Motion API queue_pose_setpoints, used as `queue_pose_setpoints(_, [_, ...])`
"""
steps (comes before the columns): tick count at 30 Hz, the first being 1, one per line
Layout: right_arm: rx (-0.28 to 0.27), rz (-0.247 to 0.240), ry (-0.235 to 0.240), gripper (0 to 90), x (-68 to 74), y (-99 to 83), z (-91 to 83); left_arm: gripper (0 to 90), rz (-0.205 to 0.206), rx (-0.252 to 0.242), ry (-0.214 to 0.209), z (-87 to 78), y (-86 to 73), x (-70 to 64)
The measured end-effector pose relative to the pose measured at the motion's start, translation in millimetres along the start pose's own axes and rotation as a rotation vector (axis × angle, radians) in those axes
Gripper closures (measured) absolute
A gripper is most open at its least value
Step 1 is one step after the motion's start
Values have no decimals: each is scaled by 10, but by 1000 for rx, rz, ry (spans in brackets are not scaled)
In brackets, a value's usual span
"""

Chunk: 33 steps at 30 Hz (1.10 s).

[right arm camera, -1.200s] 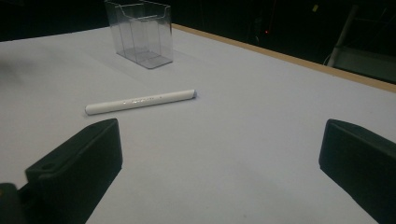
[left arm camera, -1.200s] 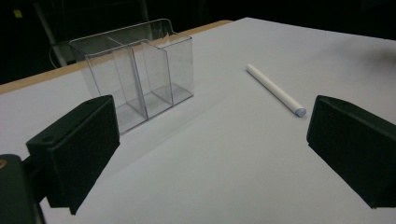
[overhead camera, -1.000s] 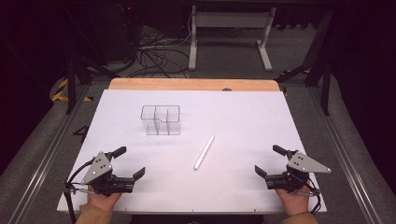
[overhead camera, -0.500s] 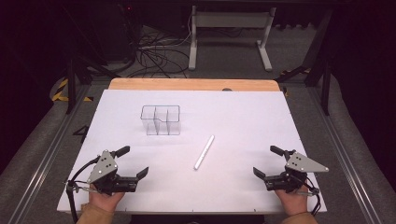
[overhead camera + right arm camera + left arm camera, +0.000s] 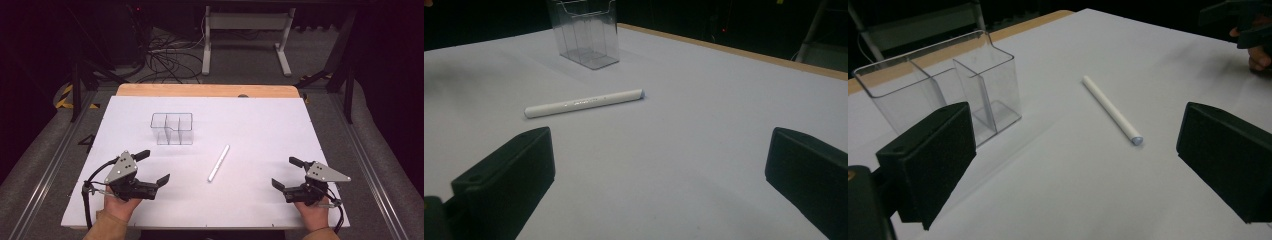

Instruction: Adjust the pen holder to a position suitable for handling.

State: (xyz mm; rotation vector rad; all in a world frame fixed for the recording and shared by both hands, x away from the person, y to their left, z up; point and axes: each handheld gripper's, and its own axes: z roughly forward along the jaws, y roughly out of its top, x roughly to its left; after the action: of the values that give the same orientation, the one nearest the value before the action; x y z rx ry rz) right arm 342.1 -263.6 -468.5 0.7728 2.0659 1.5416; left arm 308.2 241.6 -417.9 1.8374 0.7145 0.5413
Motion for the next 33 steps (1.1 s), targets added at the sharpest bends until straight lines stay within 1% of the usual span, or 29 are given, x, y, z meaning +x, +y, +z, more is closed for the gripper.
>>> queue_pose_setpoints(8, [8,-6,5,2,10,-5,10,29,9,15,-20,142,137,-28])
queue_pose_setpoints(9, [7,-7,6,2,11,-6,13,28,17,17,-20,157,155,-29])
queue_pose_setpoints(14, [5,-4,5,2,9,-7,-1,29,25,34,-39,245,231,-51])
queue_pose_setpoints(17, [1,1,5,2,4,-12,-6,30,26,35,-51,298,274,-71])
queue_pose_setpoints(19, [2,1,6,2,7,-13,-2,30,26,36,-67,335,304,-90])
queue_pose_setpoints(23, [5,0,6,2,10,-15,-1,15,55,36,-89,397,357,-138])
queue_pose_setpoints(24, [5,-2,6,2,12,-14,-1,14,45,39,-106,419,375,-158])
queue_pose_setpoints(26, [4,-3,7,2,14,-14,-1,14,41,39,-111,428,383,-164])
queue_pose_setpoints(28, [3,-4,8,2,15,-14,0,13,28,44,-115,442,398,-175])
queue_pose_setpoints(29, [4,-4,9,2,15,-14,-1,13,16,47,-115,453,405,-182])
queue_pose_setpoints(32, [7,0,12,2,10,-16,4,23,-29,75,-111,480,423,-200])
queue_pose_setpoints(33, [8,1,11,2,11,-16,6,47,-45,77,-115,484,428,-202])
